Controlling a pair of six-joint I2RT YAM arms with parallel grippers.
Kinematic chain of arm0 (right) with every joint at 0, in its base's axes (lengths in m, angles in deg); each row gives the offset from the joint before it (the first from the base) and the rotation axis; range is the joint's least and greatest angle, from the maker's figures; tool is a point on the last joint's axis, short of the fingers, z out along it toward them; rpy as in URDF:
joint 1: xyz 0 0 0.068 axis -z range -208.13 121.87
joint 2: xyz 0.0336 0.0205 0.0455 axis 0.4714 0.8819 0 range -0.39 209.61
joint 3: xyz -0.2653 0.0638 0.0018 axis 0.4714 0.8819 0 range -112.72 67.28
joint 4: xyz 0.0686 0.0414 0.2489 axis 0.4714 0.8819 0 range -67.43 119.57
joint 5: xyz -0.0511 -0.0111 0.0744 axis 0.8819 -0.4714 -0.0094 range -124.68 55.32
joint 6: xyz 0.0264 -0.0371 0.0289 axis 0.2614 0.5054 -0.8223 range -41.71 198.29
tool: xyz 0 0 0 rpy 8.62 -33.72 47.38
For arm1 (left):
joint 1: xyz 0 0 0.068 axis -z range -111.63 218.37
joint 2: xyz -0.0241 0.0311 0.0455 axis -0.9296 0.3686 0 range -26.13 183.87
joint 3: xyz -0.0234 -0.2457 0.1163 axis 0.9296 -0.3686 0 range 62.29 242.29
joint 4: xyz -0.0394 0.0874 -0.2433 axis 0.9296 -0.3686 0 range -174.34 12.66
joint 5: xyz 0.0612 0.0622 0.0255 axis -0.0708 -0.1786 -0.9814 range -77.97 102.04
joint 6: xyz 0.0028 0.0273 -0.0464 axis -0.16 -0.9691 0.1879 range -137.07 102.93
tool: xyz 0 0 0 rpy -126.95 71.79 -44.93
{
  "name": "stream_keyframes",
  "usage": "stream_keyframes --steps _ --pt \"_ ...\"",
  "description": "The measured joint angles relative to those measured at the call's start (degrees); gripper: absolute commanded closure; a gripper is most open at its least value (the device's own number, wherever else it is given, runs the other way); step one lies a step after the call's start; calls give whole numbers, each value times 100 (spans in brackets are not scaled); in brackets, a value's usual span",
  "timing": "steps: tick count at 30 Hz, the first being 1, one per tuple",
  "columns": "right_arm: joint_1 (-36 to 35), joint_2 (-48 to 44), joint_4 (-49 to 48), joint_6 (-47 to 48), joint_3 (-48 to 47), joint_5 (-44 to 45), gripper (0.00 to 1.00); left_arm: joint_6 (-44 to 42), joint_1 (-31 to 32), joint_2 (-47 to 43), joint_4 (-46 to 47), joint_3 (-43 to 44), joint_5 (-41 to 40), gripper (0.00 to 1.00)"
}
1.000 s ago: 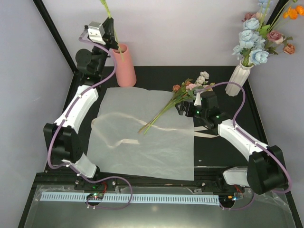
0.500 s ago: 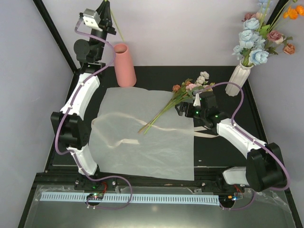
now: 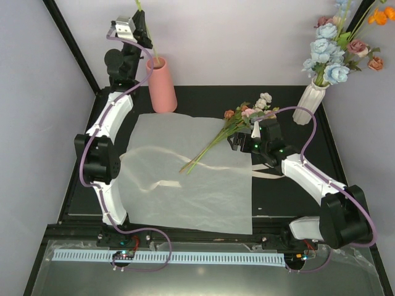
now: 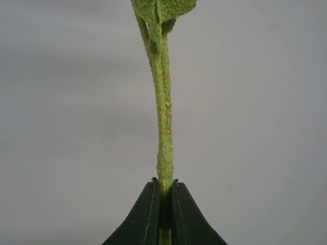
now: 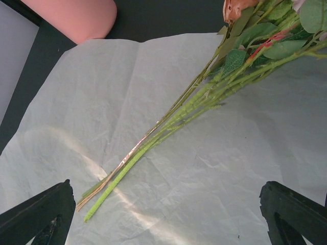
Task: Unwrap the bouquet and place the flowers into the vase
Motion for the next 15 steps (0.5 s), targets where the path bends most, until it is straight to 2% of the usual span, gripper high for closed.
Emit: stream_keyframes --steps 9,15 --pt "0 9 2 0 0 4 0 192 -107 44 35 -525 -190 96" --pt "0 9 7 0 0 4 0 581 -210 55 -223 -538 -365 51"
